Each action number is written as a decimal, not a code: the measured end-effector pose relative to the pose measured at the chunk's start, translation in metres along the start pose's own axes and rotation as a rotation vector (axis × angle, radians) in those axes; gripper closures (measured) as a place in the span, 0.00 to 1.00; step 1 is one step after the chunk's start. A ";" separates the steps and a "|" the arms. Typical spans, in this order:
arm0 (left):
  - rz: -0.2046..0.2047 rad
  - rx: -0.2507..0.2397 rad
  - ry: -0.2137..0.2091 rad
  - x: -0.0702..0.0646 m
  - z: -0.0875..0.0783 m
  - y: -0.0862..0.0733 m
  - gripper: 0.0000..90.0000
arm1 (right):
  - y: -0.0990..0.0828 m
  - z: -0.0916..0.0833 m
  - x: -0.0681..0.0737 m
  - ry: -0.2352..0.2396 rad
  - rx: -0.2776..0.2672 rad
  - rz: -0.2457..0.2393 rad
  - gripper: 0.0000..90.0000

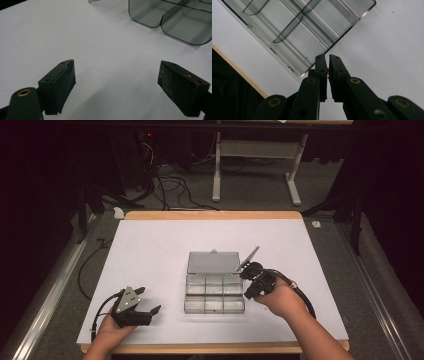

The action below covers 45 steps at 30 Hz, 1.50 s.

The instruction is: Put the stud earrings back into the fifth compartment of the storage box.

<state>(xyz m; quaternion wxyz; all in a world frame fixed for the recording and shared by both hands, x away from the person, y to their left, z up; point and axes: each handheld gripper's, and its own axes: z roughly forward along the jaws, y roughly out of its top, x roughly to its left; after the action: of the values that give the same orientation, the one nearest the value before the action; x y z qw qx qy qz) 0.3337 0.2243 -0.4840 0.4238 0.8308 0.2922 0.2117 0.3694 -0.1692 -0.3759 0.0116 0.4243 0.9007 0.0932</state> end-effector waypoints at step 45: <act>0.001 -0.001 0.001 0.000 0.000 0.000 0.17 | 0.059 0.051 0.054 0.059 0.036 -0.163 0.96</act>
<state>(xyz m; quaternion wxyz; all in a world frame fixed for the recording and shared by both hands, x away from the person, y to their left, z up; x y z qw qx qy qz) 0.3335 0.2240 -0.4842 0.4239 0.8306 0.2921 0.2125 0.3847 -0.0828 -0.4121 -0.0150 0.3467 0.9337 0.0883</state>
